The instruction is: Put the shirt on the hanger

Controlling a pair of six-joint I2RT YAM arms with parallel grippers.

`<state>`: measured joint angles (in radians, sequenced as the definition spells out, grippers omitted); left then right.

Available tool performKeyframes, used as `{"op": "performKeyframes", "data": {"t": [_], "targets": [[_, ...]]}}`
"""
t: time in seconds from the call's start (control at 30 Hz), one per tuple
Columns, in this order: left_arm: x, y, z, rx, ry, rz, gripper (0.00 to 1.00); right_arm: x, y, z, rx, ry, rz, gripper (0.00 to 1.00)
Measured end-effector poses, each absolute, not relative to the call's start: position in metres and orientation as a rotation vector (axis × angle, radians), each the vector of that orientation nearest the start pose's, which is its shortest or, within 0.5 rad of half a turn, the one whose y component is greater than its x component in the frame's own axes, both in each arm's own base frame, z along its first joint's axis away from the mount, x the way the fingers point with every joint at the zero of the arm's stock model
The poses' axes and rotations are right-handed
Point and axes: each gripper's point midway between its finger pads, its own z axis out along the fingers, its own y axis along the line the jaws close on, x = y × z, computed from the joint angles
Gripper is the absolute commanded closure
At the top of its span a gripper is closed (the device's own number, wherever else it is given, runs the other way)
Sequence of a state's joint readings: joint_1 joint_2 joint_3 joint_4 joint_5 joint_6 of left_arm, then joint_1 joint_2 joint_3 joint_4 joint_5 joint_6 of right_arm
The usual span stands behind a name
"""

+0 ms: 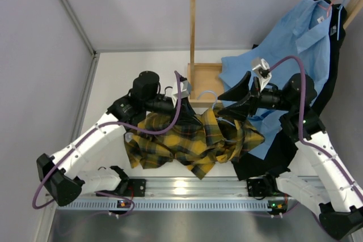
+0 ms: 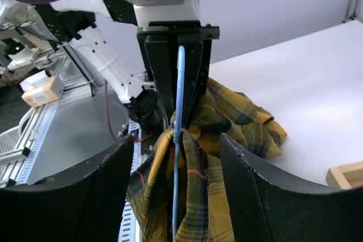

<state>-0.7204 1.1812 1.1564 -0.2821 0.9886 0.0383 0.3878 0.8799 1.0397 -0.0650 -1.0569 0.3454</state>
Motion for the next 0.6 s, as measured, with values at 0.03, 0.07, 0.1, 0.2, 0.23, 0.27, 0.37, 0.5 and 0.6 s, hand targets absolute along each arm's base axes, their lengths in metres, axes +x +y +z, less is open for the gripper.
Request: {"op": "performKeyframes", "data": {"t": [0.03,0.07,0.1,0.2,0.23,0.27,0.37,0.5,0.6], "targets": [[0.142,-0.319,0.320,1.351,1.430,-1.384,1.00,0.156,0.237,0.393,-0.951,1.385,1.340,0.40],[0.139,-0.319,0.321,1.360,1.424,-1.399,1.00,0.154,0.237,0.395,-0.957,1.372,1.346,0.40],[0.138,-0.319,0.321,1.365,1.420,-1.408,1.00,0.153,0.238,0.398,-0.961,1.360,1.352,0.41],[0.133,-0.319,0.323,1.387,1.403,-1.448,1.00,0.152,0.239,0.406,-0.964,1.325,1.364,0.44],[0.132,-0.320,0.323,1.392,1.400,-1.458,1.00,0.153,0.240,0.408,-0.965,1.318,1.369,0.44],[0.131,-0.320,0.323,1.396,1.397,-1.467,1.00,0.154,0.241,0.409,-0.965,1.312,1.375,0.44],[0.131,-0.322,0.320,1.402,1.403,-1.481,1.00,0.159,0.246,0.408,-0.961,1.319,1.403,0.46],[0.132,-0.322,0.320,1.400,1.409,-1.481,1.00,0.161,0.257,0.401,-0.972,1.345,1.454,0.63],[0.133,-0.323,0.323,1.397,1.403,-1.474,1.00,0.155,0.265,0.397,-1.007,1.342,1.486,1.00]]}}
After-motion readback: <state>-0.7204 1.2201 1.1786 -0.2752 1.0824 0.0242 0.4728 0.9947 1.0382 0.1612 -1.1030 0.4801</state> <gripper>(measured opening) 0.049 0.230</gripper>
